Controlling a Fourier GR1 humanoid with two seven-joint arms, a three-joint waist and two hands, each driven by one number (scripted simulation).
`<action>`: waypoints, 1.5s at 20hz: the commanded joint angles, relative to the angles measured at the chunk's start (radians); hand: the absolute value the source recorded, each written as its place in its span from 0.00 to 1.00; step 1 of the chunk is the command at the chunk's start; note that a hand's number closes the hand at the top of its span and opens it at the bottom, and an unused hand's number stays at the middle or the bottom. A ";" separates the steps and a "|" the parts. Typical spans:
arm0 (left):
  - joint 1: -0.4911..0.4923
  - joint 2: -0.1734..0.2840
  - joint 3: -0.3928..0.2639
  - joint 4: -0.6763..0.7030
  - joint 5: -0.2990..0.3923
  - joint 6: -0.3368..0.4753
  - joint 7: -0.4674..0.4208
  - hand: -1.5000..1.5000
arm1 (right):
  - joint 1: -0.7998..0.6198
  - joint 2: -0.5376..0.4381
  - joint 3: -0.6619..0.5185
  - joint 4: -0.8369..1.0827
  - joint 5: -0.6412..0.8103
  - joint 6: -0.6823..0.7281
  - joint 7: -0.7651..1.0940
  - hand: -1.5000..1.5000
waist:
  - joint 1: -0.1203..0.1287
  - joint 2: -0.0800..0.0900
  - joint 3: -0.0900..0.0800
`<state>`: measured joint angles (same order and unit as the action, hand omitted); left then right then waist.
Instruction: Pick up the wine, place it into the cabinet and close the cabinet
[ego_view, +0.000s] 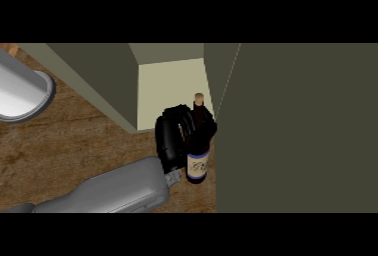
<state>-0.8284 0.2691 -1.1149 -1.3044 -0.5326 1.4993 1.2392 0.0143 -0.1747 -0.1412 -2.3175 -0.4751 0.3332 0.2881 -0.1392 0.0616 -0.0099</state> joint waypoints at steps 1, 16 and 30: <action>0.017 -0.023 -0.018 0.029 -0.008 0.001 -0.046 1.00 | -0.012 0.009 0.009 0.010 0.008 -0.005 -0.005 0.00 | 0.007 0.003 -0.001; -0.086 -0.011 0.034 0.069 0.073 0.001 -0.093 1.00 | -0.020 0.012 0.016 0.017 -0.003 -0.009 0.005 0.00 | -0.016 0.006 0.000; -0.150 0.035 0.037 0.136 0.151 0.000 -0.135 1.00 | -0.031 0.004 0.016 0.029 -0.025 0.012 -0.003 0.00 | -0.032 0.015 0.002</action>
<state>-0.9565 0.2871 -1.0759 -1.1886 -0.4023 1.4939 1.1137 -0.0108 -0.1693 -0.1296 -2.2903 -0.4949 0.3361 0.2901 -0.1672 0.0733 -0.0084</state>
